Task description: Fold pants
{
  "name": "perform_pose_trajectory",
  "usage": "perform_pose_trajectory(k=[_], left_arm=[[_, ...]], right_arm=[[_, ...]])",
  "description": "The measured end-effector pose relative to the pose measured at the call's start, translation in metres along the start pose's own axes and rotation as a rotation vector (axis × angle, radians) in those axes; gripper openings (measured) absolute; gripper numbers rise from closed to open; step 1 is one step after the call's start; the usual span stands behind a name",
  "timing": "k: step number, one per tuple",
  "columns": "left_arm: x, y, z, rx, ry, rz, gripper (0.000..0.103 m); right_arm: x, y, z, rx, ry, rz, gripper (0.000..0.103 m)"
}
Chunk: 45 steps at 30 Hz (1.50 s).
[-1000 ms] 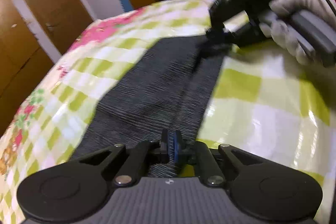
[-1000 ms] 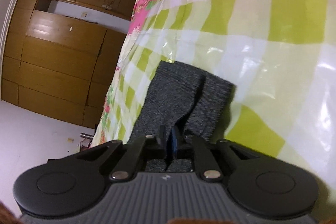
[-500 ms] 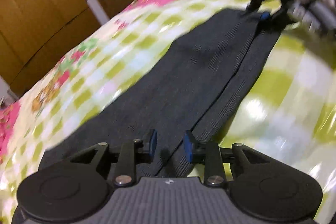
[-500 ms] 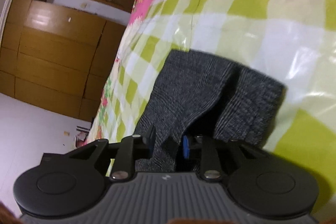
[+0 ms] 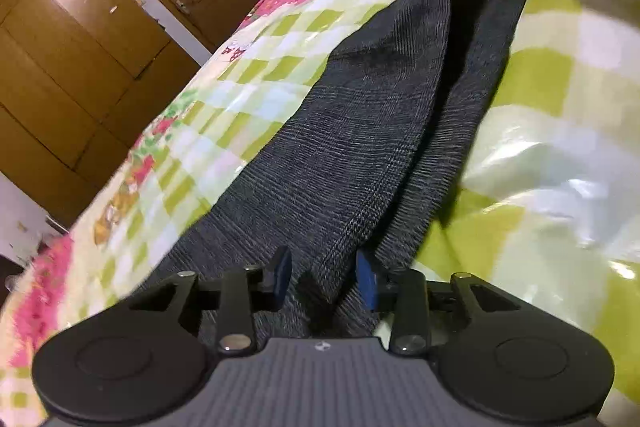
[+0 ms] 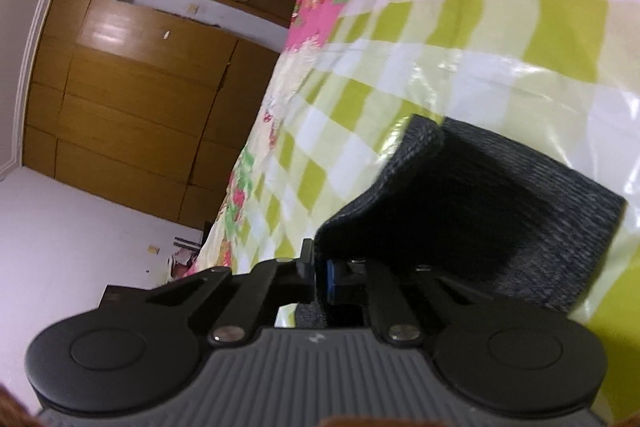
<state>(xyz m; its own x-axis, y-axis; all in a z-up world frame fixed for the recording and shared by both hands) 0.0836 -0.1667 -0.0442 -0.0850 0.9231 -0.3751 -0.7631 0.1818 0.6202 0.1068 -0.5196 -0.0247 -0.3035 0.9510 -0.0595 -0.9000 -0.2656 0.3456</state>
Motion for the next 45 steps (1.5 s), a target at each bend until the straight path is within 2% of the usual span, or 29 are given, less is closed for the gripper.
perform_pose_trajectory(k=[3, 6, 10, 13, 17, 22, 25, 27, 29, 30, 31, 34, 37, 40, 42, 45], left_arm=[[-0.007, -0.008, 0.003, -0.01, 0.006, -0.01, 0.049], [-0.004, -0.01, 0.014, 0.011, 0.075, 0.0, 0.027], [0.0, -0.013, 0.025, 0.028, 0.135, -0.006, 0.023], [-0.003, -0.008, 0.031, 0.024, 0.159, -0.02, 0.022], [-0.001, -0.01, 0.042, 0.074, 0.237, -0.019, 0.02], [-0.004, 0.019, 0.052, 0.072, 0.244, -0.064, 0.02], [0.0, 0.013, 0.035, 0.109, 0.205, -0.042, 0.02], [0.003, 0.002, 0.013, 0.142, 0.137, -0.016, 0.02], [0.004, 0.001, 0.004, 0.133, 0.102, -0.015, 0.02], [0.004, 0.002, 0.007, 0.137, 0.109, -0.017, 0.02], [0.004, 0.001, 0.009, 0.146, 0.124, -0.018, 0.02], [0.004, -0.003, 0.014, 0.162, 0.147, -0.019, 0.02], [0.004, -0.003, 0.012, 0.156, 0.137, -0.018, 0.02], [0.005, -0.001, 0.013, 0.161, 0.144, -0.02, 0.021], [0.005, 0.0, 0.013, 0.161, 0.139, -0.023, 0.021], [0.006, 0.002, 0.014, 0.165, 0.145, -0.03, 0.021]], right_arm=[[0.0, 0.0, 0.005, -0.03, -0.029, 0.013, 0.007], [0.0, 0.003, 0.012, -0.036, -0.014, -0.002, 0.007], [-0.004, 0.007, 0.01, -0.025, 0.0, -0.011, 0.007], [-0.005, 0.008, 0.005, -0.011, -0.005, -0.009, 0.007], [-0.004, 0.011, 0.005, -0.018, -0.004, -0.013, 0.006], [-0.001, 0.026, 0.015, -0.04, 0.045, -0.032, 0.006], [0.006, 0.046, 0.018, -0.058, 0.088, -0.062, 0.005], [0.008, 0.048, 0.005, -0.006, 0.12, -0.078, 0.005], [0.003, 0.04, -0.021, 0.086, 0.077, -0.071, 0.006], [0.001, 0.037, -0.032, 0.098, 0.042, -0.046, 0.006], [0.001, 0.036, -0.041, 0.105, 0.009, -0.037, 0.009], [0.001, 0.036, -0.042, 0.098, 0.007, -0.051, 0.01], [-0.006, 0.025, -0.038, 0.094, -0.001, -0.039, 0.019], [-0.011, 0.01, -0.037, 0.12, -0.024, -0.035, 0.017], [-0.01, 0.005, -0.026, 0.105, -0.003, -0.044, 0.011], [-0.005, 0.015, 0.006, 0.011, 0.082, -0.068, 0.007]])
Point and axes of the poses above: each gripper's, at about its wrist camera, not at the fingertips, and y roughly against the way its jaws point, z to its left, x to its underside, the point moved 1 cm from there along -y, roughly the way its jaws point, and after that the axes turned 15 degrees about -y, right-handed, at the moved point
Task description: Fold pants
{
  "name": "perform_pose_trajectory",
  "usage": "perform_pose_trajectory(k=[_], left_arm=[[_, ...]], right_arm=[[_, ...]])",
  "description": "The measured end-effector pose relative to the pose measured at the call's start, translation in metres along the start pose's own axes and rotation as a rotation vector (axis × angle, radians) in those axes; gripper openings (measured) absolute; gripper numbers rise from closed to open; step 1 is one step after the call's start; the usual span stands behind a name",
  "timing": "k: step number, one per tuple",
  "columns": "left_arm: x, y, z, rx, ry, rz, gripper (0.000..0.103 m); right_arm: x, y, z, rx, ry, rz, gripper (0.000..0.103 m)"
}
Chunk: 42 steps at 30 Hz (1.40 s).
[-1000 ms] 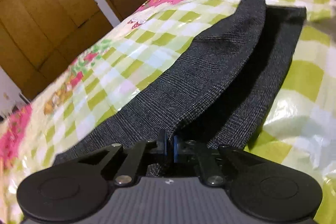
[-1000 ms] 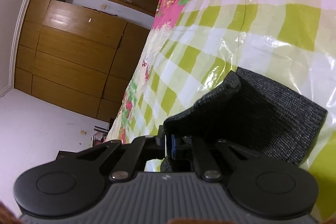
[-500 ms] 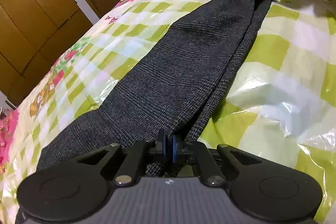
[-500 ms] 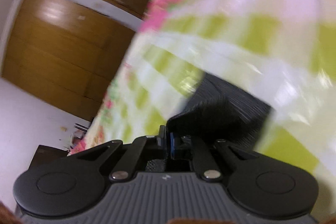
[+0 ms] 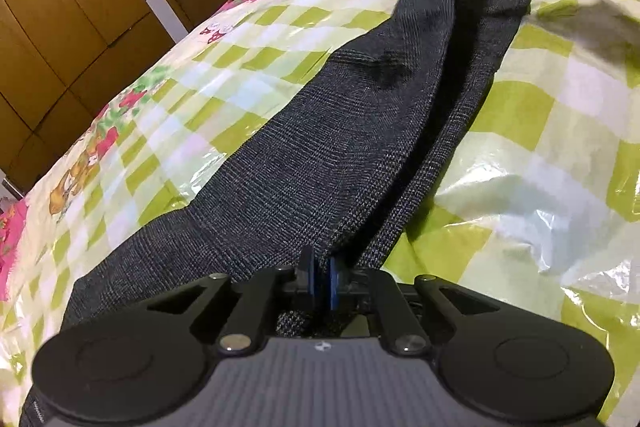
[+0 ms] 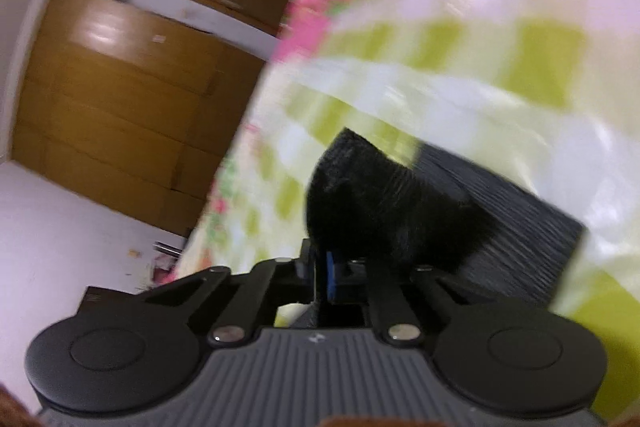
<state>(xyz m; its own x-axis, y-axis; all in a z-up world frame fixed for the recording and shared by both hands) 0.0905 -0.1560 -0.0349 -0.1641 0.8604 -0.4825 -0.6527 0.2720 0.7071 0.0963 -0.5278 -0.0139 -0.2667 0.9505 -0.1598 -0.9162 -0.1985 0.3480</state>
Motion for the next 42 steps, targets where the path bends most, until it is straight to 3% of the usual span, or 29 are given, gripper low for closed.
perform_pose_trajectory(k=[3, 9, 13, 16, 20, 22, 23, 25, 31, 34, 39, 42], left_arm=[[0.002, 0.0, -0.003, -0.002, -0.008, -0.007, 0.021], [0.0, 0.0, -0.003, -0.002, -0.036, -0.009, 0.021], [-0.001, -0.002, -0.002, -0.004, -0.041, -0.008, 0.021], [-0.001, -0.004, -0.002, -0.008, -0.028, -0.009, 0.021], [-0.002, -0.003, 0.0, -0.01, -0.011, -0.013, 0.021], [-0.002, -0.002, 0.001, -0.011, -0.014, -0.016, 0.021], [-0.002, -0.001, 0.002, -0.01, -0.013, -0.018, 0.021], [-0.003, 0.001, 0.004, -0.006, -0.016, -0.021, 0.021], [-0.011, 0.023, 0.016, -0.037, 0.012, -0.073, 0.021], [-0.011, 0.021, 0.004, -0.009, -0.031, -0.068, 0.021], [-0.006, 0.006, -0.009, 0.045, -0.07, -0.049, 0.02], [-0.01, 0.009, 0.002, 0.034, -0.035, -0.064, 0.02]], right_arm=[[0.006, 0.027, 0.021, -0.064, 0.11, -0.047, 0.004], [0.001, 0.022, -0.045, 0.14, -0.034, -0.052, 0.004], [0.003, 0.012, -0.057, 0.13, -0.115, -0.022, 0.011], [0.004, 0.005, -0.053, 0.12, -0.095, -0.007, 0.031], [0.004, -0.007, -0.054, 0.122, -0.078, 0.003, 0.033], [0.004, -0.007, -0.054, 0.12, -0.071, -0.009, 0.029], [0.004, -0.004, -0.052, 0.122, -0.06, -0.02, 0.017], [0.003, 0.004, -0.047, 0.11, -0.027, -0.03, 0.006], [-0.003, 0.029, -0.01, -0.02, 0.019, -0.05, 0.005], [0.002, 0.046, 0.001, -0.079, 0.051, -0.062, 0.004], [0.0, 0.028, -0.056, 0.068, -0.117, -0.025, 0.005], [-0.001, 0.022, -0.047, 0.052, -0.107, -0.02, 0.005]])
Point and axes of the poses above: each gripper's, at about its wrist camera, not at the fingertips, and y roughly against the way its jaws point, z to its left, x to its underside, the point moved 1 cm from there along -y, roughly the way its jaws point, and after that the axes turned 15 degrees about -y, right-handed, at the moved point
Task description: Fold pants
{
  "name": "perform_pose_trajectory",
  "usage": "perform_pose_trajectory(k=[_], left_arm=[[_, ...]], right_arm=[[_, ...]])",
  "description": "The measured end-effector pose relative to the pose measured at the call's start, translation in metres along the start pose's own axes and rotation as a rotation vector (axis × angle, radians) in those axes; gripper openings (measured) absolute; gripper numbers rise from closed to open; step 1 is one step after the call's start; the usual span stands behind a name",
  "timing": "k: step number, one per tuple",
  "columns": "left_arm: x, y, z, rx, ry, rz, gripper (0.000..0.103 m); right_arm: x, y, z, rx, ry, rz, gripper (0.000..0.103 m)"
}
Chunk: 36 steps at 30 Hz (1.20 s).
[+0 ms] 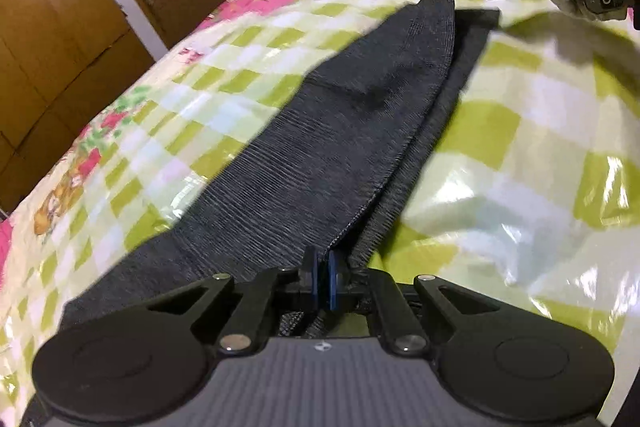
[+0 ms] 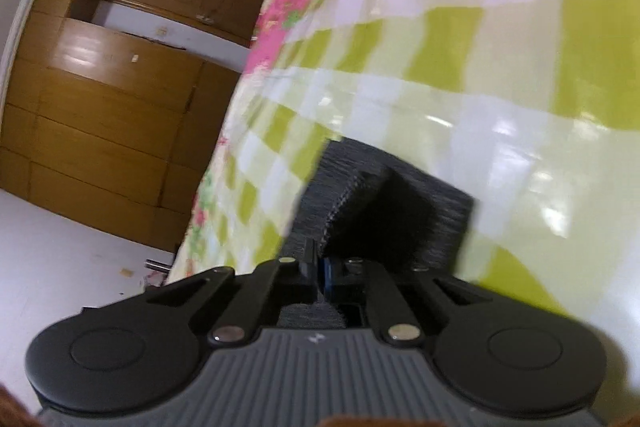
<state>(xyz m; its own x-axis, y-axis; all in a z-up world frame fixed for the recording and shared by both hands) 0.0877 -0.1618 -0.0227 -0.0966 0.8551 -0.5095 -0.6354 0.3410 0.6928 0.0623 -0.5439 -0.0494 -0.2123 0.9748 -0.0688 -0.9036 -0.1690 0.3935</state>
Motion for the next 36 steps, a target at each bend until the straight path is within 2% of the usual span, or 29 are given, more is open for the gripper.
perform_pose_trajectory(k=[5, 8, 10, 12, 14, 16, 21, 25, 26, 28, 31, 33, 36], left_arm=[[-0.002, 0.01, 0.007, -0.018, 0.014, -0.027, 0.02], [0.001, 0.008, -0.002, 0.012, 0.011, -0.02, 0.021], [0.003, 0.005, -0.01, 0.03, -0.014, -0.006, 0.021], [0.004, 0.008, -0.015, 0.03, -0.03, -0.003, 0.021], [0.006, 0.012, -0.012, 0.033, -0.012, -0.006, 0.021], [0.008, 0.017, -0.008, 0.03, 0.011, -0.007, 0.021], [0.021, 0.039, -0.001, 0.033, 0.066, -0.022, 0.021], [0.042, 0.056, 0.004, 0.019, 0.108, -0.004, 0.022], [0.049, 0.059, 0.007, 0.006, 0.125, 0.002, 0.022], [0.062, 0.062, 0.015, -0.016, 0.155, 0.017, 0.022], [0.085, 0.064, 0.027, -0.049, 0.202, 0.04, 0.025], [0.1, 0.065, 0.035, -0.086, 0.207, 0.061, 0.025], [0.123, 0.066, 0.045, -0.122, 0.223, 0.096, 0.025]], right_arm=[[0.0, 0.015, 0.044, -0.111, 0.072, -0.005, 0.004], [0.005, 0.038, 0.036, -0.13, 0.046, -0.025, 0.004], [0.006, 0.037, 0.013, -0.066, 0.02, -0.04, 0.004], [0.001, 0.025, -0.016, 0.075, -0.008, -0.049, 0.005], [0.0, 0.019, -0.027, 0.111, -0.023, -0.037, 0.005], [0.002, 0.021, -0.015, 0.111, 0.018, -0.057, 0.009], [0.007, 0.041, 0.02, 0.192, 0.204, -0.105, 0.012], [0.032, 0.055, 0.045, 0.268, 0.352, -0.129, 0.013], [0.044, 0.057, 0.053, 0.265, 0.389, -0.121, 0.013], [0.069, 0.054, 0.066, 0.21, 0.438, -0.05, 0.013], [0.127, 0.024, 0.089, 0.115, 0.557, 0.198, 0.017], [0.181, -0.01, 0.105, 0.074, 0.699, 0.391, 0.017], [0.255, -0.049, 0.116, 0.064, 0.919, 0.593, 0.017]])
Point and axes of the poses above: each gripper's, at about its wrist camera, not at the fingertips, and y roughly against the way its jaws point, z to its left, x to its underside, the point moved 1 cm from there along -y, roughly the way its jaws point, and after that the axes turned 15 degrees about -y, right-handed, at the moved point
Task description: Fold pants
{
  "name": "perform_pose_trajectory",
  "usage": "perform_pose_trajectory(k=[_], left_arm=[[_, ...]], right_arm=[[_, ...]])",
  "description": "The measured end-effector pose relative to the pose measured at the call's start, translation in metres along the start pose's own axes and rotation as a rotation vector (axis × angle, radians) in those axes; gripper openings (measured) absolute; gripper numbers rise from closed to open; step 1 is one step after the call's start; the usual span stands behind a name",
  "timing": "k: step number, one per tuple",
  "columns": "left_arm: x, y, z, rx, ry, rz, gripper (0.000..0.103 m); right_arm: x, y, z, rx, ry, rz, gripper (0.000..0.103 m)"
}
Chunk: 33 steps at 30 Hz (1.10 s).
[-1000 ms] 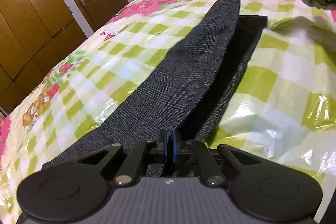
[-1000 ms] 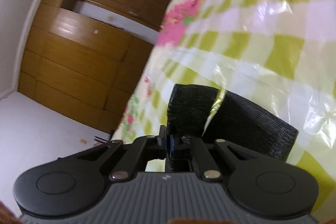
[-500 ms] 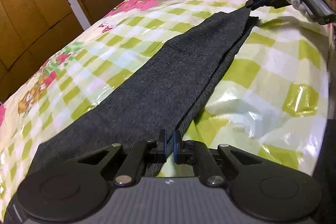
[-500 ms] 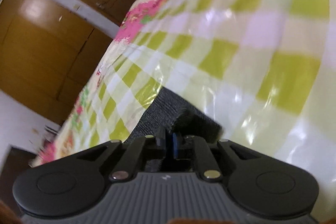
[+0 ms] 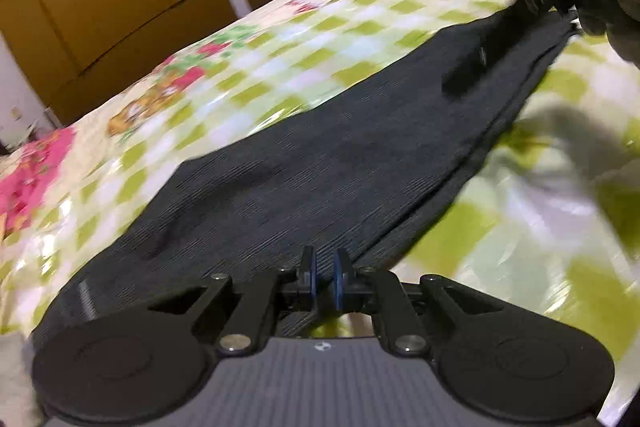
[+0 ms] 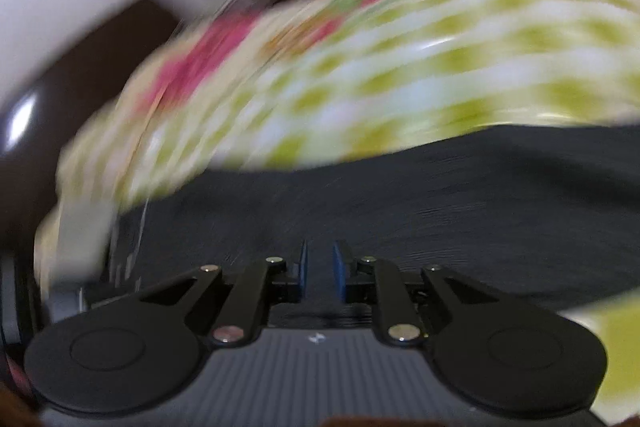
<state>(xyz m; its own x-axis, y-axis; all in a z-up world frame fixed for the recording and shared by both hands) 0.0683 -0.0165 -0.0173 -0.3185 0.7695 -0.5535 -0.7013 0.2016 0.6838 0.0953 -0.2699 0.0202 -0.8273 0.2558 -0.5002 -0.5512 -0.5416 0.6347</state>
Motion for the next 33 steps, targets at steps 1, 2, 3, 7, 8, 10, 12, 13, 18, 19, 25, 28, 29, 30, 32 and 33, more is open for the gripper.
perform_pose_trajectory(k=[1, 2, 3, 7, 8, 10, 12, 13, 18, 19, 25, 28, 29, 30, 32, 33], left_arm=[[0.007, -0.001, 0.004, -0.003, 0.007, 0.01, 0.025], [0.015, -0.002, 0.009, -0.013, 0.008, 0.023, 0.025], [0.022, -0.003, 0.011, -0.019, 0.005, 0.038, 0.027], [0.048, -0.012, 0.019, 0.009, 0.021, 0.091, 0.03], [0.05, -0.009, 0.021, 0.015, 0.018, 0.089, 0.03], [0.055, -0.002, 0.022, 0.009, -0.003, 0.082, 0.03], [0.059, 0.003, 0.026, 0.007, -0.012, 0.07, 0.03], [0.06, 0.004, 0.028, 0.009, -0.016, 0.067, 0.03], [0.063, -0.001, 0.032, -0.051, -0.081, 0.058, 0.037], [0.064, -0.003, 0.032, -0.056, -0.097, 0.058, 0.039], [0.069, 0.002, 0.031, -0.066, -0.16, 0.038, 0.041], [0.072, 0.005, 0.03, -0.054, -0.206, 0.041, 0.041], [0.073, 0.006, 0.029, -0.05, -0.22, 0.046, 0.041], [0.074, 0.005, 0.029, -0.042, -0.23, 0.052, 0.041], [0.072, 0.003, 0.026, -0.039, -0.263, 0.058, 0.041], [0.071, 0.002, 0.023, -0.041, -0.289, 0.062, 0.041]], right_arm=[[0.005, -0.018, 0.017, -0.011, 0.075, 0.053, 0.017], [0.011, -0.036, 0.034, -0.019, 0.148, 0.1, 0.017], [0.018, -0.048, 0.048, -0.024, 0.209, 0.14, 0.017], [0.049, -0.088, 0.09, -0.045, 0.411, 0.266, 0.029], [0.056, -0.097, 0.098, -0.03, 0.464, 0.284, 0.029], [0.07, -0.104, 0.108, -0.003, 0.538, 0.299, 0.029], [0.077, -0.11, 0.119, 0.016, 0.624, 0.302, 0.03], [0.078, -0.112, 0.125, 0.018, 0.66, 0.3, 0.032], [0.091, -0.129, 0.14, 0.054, 0.759, 0.309, 0.037], [0.093, -0.131, 0.143, 0.062, 0.777, 0.297, 0.037], [0.103, -0.136, 0.161, 0.064, 0.855, 0.289, 0.037], [0.101, -0.14, 0.166, 0.054, 0.826, 0.284, 0.037], [0.098, -0.14, 0.168, 0.05, 0.809, 0.267, 0.037], [0.096, -0.14, 0.169, 0.047, 0.802, 0.257, 0.037], [0.096, -0.144, 0.173, 0.059, 0.818, 0.257, 0.037], [0.099, -0.148, 0.173, 0.069, 0.837, 0.263, 0.037]])
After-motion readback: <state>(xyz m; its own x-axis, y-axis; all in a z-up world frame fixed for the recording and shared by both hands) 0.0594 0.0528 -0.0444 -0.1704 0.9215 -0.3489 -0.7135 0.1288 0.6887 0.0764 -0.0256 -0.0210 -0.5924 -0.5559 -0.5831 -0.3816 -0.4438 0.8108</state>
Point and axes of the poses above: each gripper's, at about its wrist camera, not at the fingertips, and y roughly against the way its jaws point, z to its left, x to its underside, the point moved 1 cm from there along -y, roughly the way its jaws point, and after that the axes turned 15 degrees about -y, right-handed, at the moved point
